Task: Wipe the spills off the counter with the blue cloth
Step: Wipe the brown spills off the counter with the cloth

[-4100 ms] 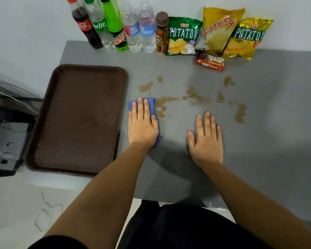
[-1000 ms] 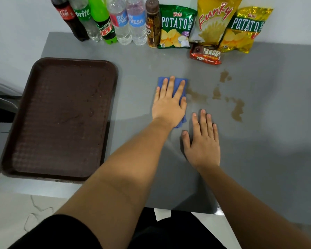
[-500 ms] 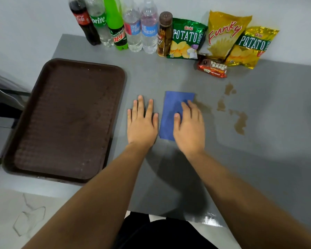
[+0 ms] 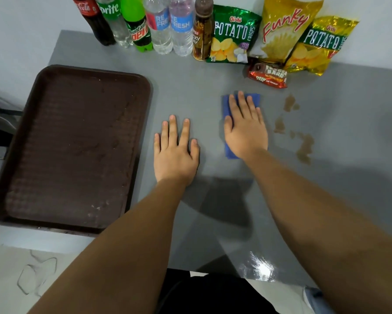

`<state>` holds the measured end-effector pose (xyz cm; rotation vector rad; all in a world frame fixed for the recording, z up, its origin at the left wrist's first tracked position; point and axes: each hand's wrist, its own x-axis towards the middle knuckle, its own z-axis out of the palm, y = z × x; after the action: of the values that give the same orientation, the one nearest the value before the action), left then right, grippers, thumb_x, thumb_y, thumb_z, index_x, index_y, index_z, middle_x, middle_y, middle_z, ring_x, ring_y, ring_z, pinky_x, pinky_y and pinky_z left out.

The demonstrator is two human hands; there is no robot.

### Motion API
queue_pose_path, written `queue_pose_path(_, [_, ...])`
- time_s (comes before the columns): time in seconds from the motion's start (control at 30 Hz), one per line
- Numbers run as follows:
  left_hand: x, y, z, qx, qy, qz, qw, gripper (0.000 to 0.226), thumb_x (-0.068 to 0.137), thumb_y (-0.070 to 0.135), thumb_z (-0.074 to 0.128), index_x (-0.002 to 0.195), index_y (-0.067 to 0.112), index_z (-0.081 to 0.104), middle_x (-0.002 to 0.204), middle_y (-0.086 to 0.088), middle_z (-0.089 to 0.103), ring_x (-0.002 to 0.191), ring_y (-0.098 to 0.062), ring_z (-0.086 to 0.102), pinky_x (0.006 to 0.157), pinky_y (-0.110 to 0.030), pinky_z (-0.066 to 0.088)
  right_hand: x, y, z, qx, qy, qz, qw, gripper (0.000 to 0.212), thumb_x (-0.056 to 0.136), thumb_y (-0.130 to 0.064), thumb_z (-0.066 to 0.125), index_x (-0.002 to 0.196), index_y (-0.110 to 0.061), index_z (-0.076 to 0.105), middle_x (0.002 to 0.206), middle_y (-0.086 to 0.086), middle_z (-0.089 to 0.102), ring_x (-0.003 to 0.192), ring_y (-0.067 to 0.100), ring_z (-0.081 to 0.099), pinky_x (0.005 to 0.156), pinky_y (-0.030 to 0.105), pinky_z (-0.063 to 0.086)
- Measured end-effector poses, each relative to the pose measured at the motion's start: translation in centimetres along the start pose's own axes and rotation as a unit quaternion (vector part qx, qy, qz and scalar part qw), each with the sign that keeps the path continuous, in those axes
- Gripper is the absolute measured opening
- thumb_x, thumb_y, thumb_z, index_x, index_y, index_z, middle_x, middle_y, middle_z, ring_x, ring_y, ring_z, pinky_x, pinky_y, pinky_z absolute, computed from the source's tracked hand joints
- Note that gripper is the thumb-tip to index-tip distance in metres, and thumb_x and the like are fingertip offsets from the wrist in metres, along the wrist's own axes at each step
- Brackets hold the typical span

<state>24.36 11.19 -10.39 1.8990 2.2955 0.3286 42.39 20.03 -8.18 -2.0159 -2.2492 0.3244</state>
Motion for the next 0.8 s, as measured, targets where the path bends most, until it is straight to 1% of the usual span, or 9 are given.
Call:
queue_pose_path(0.1, [0.0,0.0,0.0,0.0,-0.003,0.001,1.0,0.061,0.107,0.049,0.025,0.166,0.032,0.021,0.175,-0.005,0.013,0.162,-0.024,0.009,0.131,-0.047,0.007,-0.8,3.1,-0.3,-0.002,0.009,0.03,1.0,0.062,0.106,-0.039,0.027,0.164,-0.021,0.017,0.173,0.0,0.012,0.16,0.021,0.007,0.129,0.041,0.006])
queue_pose_path(0.2, [0.1,0.0,0.0,-0.002,-0.006,-0.002,1.0,0.062,0.106,0.049,0.025,0.166,0.032,0.022,0.175,-0.006,0.014,0.162,-0.025,0.01,0.13,-0.048,0.007,-3.0,4.5,-0.4,0.0,0.015,0.067,0.998,0.062,0.107,-0.038,0.026,0.165,-0.02,0.015,0.173,0.002,0.011,0.16,0.023,0.008,0.13,0.043,0.008])
queue_pose_path(0.3, [0.1,0.1,0.0,0.002,-0.01,-0.004,1.0,0.063,0.106,0.05,0.024,0.166,0.032,0.021,0.175,-0.005,0.013,0.162,-0.025,0.009,0.13,-0.048,0.006,-6.6,3.9,0.0,-0.01,0.028,0.099,0.995,0.062,0.106,-0.036,0.026,0.165,-0.017,0.015,0.173,0.006,0.012,0.16,0.026,0.011,0.13,0.045,0.011])
queue_pose_path(0.4, [0.1,0.1,0.0,0.004,-0.009,-0.006,1.0,0.063,0.106,0.049,0.024,0.166,0.032,0.021,0.175,-0.005,0.013,0.162,-0.025,0.01,0.13,-0.048,0.006,-10.3,0.9,1.2,0.002,0.055,0.119,0.991,0.062,0.105,-0.034,0.033,0.163,-0.014,0.021,0.171,0.009,0.019,0.158,0.029,0.019,0.128,0.046,0.016])
queue_pose_path(0.5, [0.1,0.1,0.1,0.007,-0.011,-0.003,1.0,0.062,0.107,0.049,0.024,0.166,0.032,0.02,0.175,-0.006,0.013,0.162,-0.025,0.009,0.13,-0.048,0.007,-11.4,-2.2,2.3,0.015,0.063,0.097,0.993,0.062,0.104,-0.034,0.035,0.162,-0.014,0.027,0.17,0.009,0.022,0.157,0.029,0.023,0.127,0.046,0.018])
queue_pose_path(0.57, [0.1,0.0,0.1,0.009,-0.011,-0.002,1.0,0.062,0.107,0.049,0.024,0.166,0.031,0.02,0.175,-0.006,0.013,0.162,-0.024,0.009,0.13,-0.048,0.007,-10.6,-2.7,2.5,0.012,0.047,0.054,0.997,0.062,0.105,-0.034,0.031,0.163,-0.014,0.024,0.171,0.008,0.02,0.158,0.027,0.018,0.128,0.045,0.016])
queue_pose_path(0.67, [0.2,0.0,0.1,0.009,-0.012,-0.002,1.0,0.062,0.107,0.049,0.024,0.166,0.032,0.019,0.175,-0.006,0.013,0.162,-0.024,0.009,0.13,-0.048,0.007,-8.3,-2.1,2.2,0.003,0.026,0.005,1.0,0.062,0.105,-0.036,0.026,0.164,-0.017,0.018,0.172,0.003,0.015,0.16,0.023,0.011,0.13,0.044,0.012])
queue_pose_path(0.8, [0.1,0.0,0.1,0.009,-0.012,-0.001,1.0,0.062,0.106,0.049,0.024,0.166,0.032,0.021,0.175,-0.005,0.014,0.161,-0.024,0.01,0.13,-0.047,0.008,-5.0,-0.2,1.2,-0.001,0.015,-0.015,1.0,0.063,0.104,-0.038,0.027,0.164,-0.018,0.021,0.172,0.002,0.018,0.159,0.024,0.015,0.129,0.042,0.012])
